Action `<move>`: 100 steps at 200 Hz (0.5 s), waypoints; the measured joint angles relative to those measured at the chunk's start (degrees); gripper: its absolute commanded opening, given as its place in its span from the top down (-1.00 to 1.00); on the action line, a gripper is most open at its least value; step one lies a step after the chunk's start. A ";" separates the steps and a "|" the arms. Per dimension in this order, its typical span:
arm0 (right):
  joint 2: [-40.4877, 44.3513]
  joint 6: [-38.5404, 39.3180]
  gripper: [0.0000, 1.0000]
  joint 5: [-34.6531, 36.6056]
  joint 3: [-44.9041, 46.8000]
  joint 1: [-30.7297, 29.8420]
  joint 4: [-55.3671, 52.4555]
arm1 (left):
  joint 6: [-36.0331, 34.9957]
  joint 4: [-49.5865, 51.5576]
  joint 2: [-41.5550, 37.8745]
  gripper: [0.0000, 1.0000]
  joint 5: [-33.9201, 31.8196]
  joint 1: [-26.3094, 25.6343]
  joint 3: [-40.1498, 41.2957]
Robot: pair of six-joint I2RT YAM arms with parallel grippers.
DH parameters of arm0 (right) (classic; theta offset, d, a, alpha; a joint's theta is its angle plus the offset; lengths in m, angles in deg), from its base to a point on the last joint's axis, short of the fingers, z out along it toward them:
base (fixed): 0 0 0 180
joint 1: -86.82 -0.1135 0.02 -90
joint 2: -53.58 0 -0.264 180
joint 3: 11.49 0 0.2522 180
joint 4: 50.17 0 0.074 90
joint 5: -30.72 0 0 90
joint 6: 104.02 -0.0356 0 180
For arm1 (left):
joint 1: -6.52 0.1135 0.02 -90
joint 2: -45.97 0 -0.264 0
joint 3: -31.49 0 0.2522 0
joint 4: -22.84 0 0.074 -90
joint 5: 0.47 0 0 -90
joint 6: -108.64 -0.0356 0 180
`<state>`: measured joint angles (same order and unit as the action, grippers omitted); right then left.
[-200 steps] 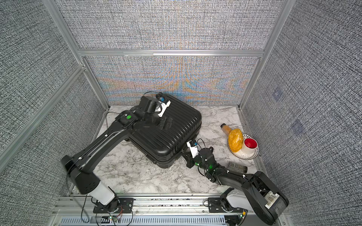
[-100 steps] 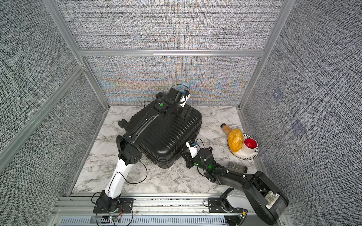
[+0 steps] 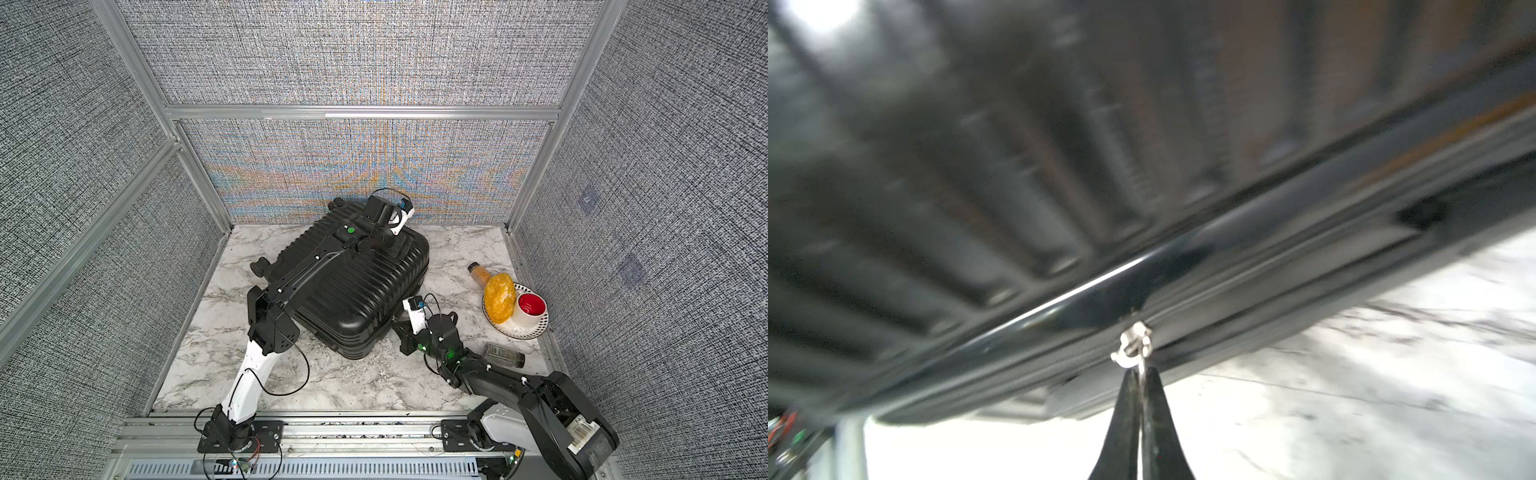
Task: Open the suitcase zippers
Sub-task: Unzip the zipper on the suitcase.
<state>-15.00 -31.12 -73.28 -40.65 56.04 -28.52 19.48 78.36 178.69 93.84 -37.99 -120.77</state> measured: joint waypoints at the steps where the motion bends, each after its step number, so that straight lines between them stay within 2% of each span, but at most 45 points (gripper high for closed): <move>1: -0.13 0.00 1.00 0.00 -0.07 0.31 0.02 | -0.04 0.00 -0.11 -0.50 0.11 -0.02 0.22; 100: -12.81 1.66 1.00 -6.56 -8.15 14.47 2.99 | -2.58 -6.60 -3.39 -0.45 1.07 -1.57 8.87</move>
<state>-27.81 -29.46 -79.84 -48.81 70.50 -25.52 16.90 71.76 175.31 94.92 -39.56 -111.89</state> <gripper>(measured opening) 0.058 0.727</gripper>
